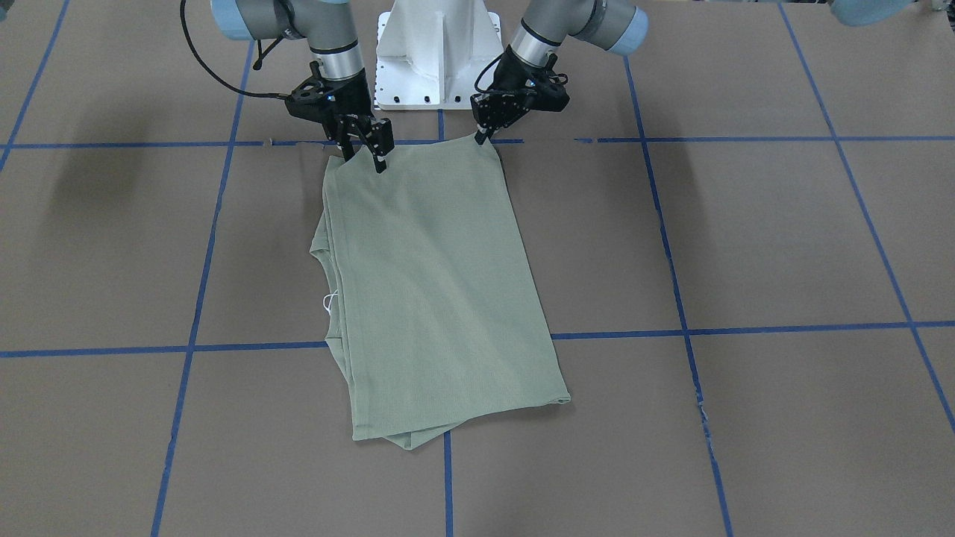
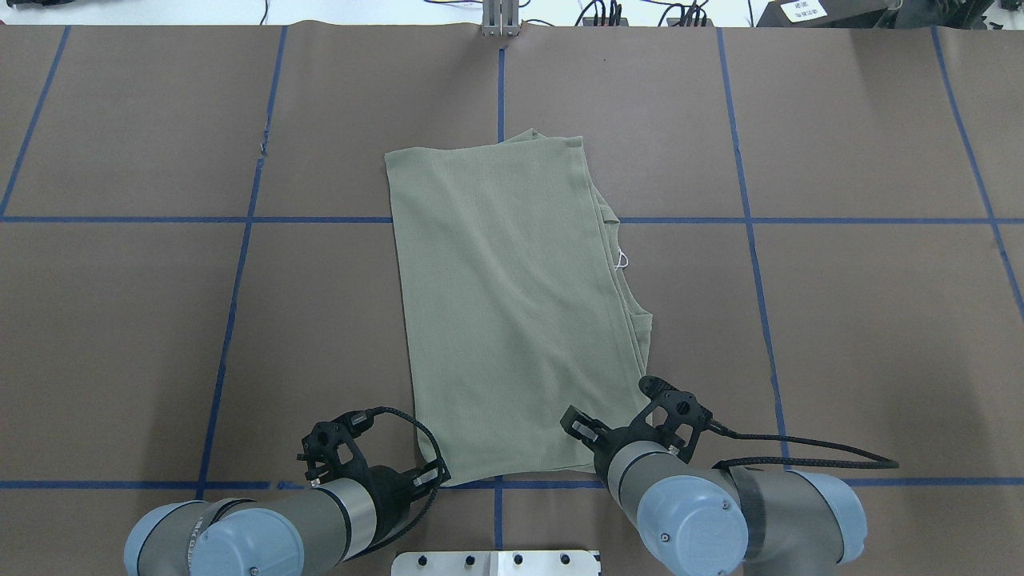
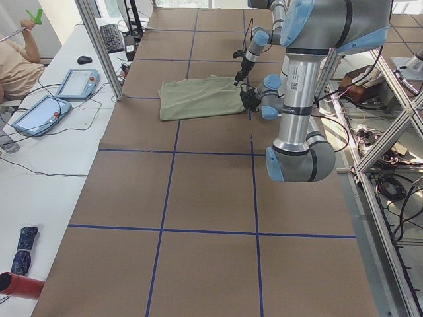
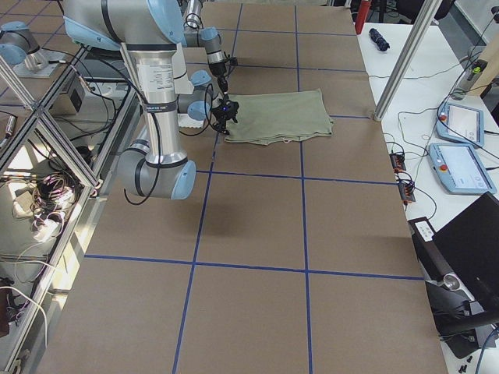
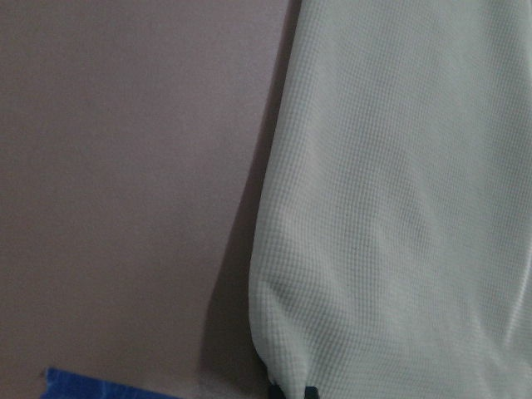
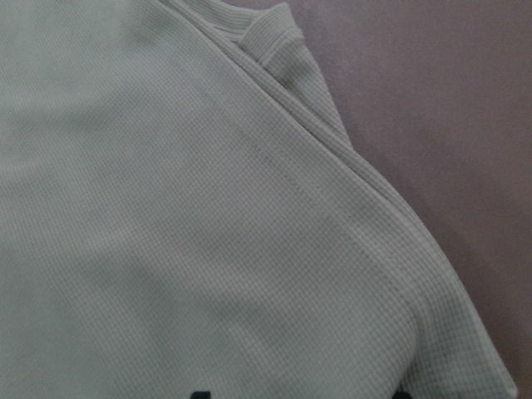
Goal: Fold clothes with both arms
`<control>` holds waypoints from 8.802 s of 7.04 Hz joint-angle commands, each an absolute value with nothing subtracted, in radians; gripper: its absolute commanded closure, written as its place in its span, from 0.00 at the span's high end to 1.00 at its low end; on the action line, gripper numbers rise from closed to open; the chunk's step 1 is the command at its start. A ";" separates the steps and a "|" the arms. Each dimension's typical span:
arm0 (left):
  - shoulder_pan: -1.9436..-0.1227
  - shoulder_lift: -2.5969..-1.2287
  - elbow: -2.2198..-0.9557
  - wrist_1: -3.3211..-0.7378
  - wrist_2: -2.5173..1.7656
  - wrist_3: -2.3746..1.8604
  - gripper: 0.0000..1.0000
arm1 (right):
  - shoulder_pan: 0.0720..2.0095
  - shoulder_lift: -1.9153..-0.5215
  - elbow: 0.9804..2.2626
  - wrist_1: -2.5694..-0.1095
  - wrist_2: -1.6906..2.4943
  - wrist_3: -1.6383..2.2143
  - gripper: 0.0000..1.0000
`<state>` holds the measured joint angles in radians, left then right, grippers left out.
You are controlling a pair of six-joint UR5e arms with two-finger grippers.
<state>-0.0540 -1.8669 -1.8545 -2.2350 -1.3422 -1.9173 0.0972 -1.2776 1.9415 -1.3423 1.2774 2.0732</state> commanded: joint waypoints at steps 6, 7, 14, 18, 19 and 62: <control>-0.072 -1.832 -2.036 -2.167 -1.377 -1.762 0.00 | 0.103 -1.252 2.020 -1.438 1.282 2.117 0.00; -0.095 -1.822 -2.160 -2.049 -1.449 -1.756 0.00 | 0.103 -1.214 2.113 -1.579 1.284 2.117 0.00; -0.298 -1.957 -2.285 -1.697 -1.586 -1.573 0.00 | 0.206 -0.971 2.169 -1.955 1.354 2.015 0.00; -0.556 -2.052 -1.877 -1.860 -1.588 -1.359 0.00 | 0.440 -0.831 1.698 -1.643 1.462 1.850 0.00; -0.570 -2.071 -1.780 -1.909 -1.586 -1.344 0.00 | 0.458 -0.792 1.596 -1.584 1.469 1.829 0.00; -1.642 -1.496 -1.712 -1.477 -2.329 0.281 1.00 | 1.552 -1.681 1.759 -1.698 2.289 -0.114 1.00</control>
